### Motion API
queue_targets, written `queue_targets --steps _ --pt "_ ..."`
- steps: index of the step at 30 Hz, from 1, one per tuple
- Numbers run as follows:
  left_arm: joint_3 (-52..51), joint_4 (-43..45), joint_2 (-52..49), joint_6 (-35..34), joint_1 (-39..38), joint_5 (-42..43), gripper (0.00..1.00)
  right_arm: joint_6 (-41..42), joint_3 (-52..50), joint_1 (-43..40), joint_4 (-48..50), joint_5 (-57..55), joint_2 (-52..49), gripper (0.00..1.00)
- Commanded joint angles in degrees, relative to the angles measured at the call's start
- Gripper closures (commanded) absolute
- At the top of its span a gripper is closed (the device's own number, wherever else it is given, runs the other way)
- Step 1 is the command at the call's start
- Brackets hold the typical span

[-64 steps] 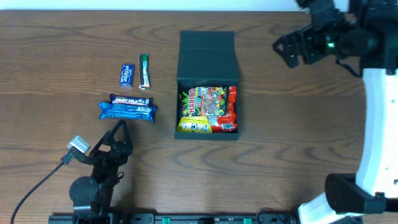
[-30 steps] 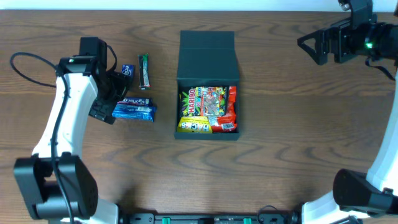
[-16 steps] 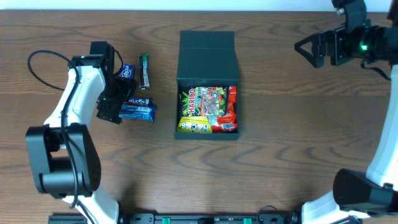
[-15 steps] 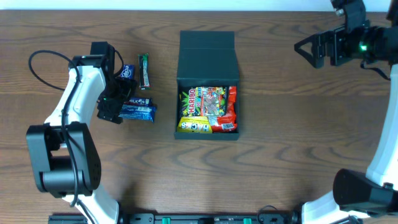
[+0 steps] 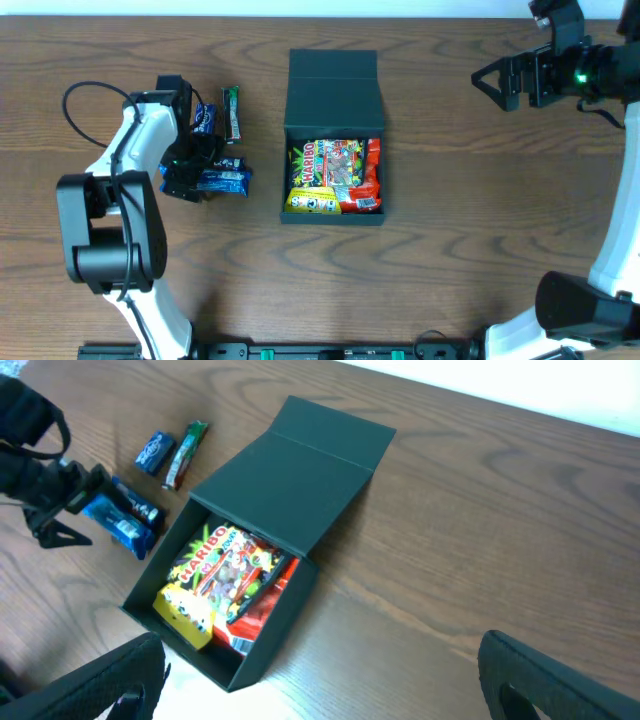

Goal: Pack container
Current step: 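Reach the left gripper to the blue Dairy Milk bar and grasp it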

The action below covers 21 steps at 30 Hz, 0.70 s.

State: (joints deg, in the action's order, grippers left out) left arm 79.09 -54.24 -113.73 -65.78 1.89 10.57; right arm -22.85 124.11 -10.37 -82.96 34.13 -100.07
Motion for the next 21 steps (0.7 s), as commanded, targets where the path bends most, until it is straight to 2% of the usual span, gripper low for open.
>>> queue_targets --steps 1,10,15,21 --pt "-0.20 0.81 -1.31 0.46 0.28 -0.07 0.04 -0.55 -0.24 -0.48 0.13 1.07 -0.07 0.01" --pt "-0.20 4.42 -2.95 1.53 0.28 -0.20 0.00 -0.52 -0.24 -0.48 0.28 1.07 -0.07 0.01" --pt "-0.20 5.20 -2.97 1.75 0.28 -1.66 0.14 -0.52 -0.24 -0.48 0.52 1.07 -0.07 0.01" --pt "-0.20 5.27 -3.10 3.48 0.28 -2.45 0.20 -0.55 -0.24 -0.48 0.57 1.07 -0.07 0.01"
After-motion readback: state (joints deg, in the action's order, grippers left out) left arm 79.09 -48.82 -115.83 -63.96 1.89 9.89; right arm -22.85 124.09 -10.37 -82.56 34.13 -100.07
